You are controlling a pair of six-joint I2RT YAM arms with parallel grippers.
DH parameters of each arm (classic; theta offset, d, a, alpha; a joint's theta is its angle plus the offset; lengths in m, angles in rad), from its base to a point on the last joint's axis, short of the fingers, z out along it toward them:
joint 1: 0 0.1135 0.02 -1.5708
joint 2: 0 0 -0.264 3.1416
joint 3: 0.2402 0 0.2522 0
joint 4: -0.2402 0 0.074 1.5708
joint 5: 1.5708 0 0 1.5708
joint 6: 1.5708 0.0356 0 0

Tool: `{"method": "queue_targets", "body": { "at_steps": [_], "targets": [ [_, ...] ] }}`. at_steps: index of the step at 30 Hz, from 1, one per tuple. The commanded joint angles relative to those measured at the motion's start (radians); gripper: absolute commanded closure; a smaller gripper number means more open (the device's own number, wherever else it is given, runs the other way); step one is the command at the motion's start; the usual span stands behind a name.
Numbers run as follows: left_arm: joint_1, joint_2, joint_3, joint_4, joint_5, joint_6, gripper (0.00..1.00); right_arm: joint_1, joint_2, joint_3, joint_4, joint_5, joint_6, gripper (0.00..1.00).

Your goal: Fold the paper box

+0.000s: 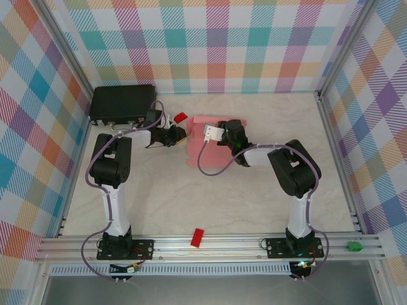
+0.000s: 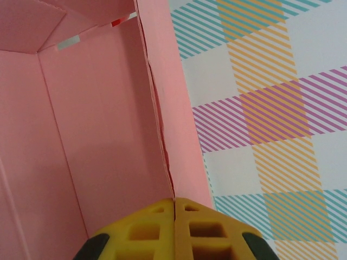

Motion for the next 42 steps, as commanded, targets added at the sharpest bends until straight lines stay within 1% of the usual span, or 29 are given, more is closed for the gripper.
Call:
{"method": "queue_targets", "body": {
  "at_steps": [1, 10, 18, 26, 32, 36, 42],
  "targets": [
    [-0.009, -0.003, 0.028, 0.081, 0.070, -0.040, 0.76, 0.016, 0.034, 0.009, -0.060, -0.022, 0.011, 0.95],
    [-0.021, 0.012, 0.064, 0.110, 0.107, -0.063, 0.76, 0.021, 0.031, 0.011, -0.067, -0.031, 0.015, 0.96],
    [-0.024, 0.013, 0.084, 0.092, 0.107, -0.056, 0.76, 0.020, 0.034, 0.012, -0.060, -0.022, -0.010, 0.95],
    [-0.024, 0.011, 0.113, 0.044, 0.089, -0.020, 0.76, 0.018, 0.020, 0.023, -0.100, -0.021, -0.046, 0.95],
    [-0.024, 0.007, 0.129, -0.012, 0.053, 0.017, 0.76, -0.004, 0.011, 0.052, -0.137, -0.037, -0.050, 0.95],
    [-0.024, 0.004, 0.123, -0.019, 0.042, 0.021, 0.76, -0.019, 0.007, 0.075, -0.179, -0.068, -0.046, 0.95],
    [-0.023, -0.014, 0.109, -0.021, 0.030, 0.025, 0.76, -0.033, 0.021, 0.116, -0.222, -0.081, -0.041, 0.95]
  ]
}}
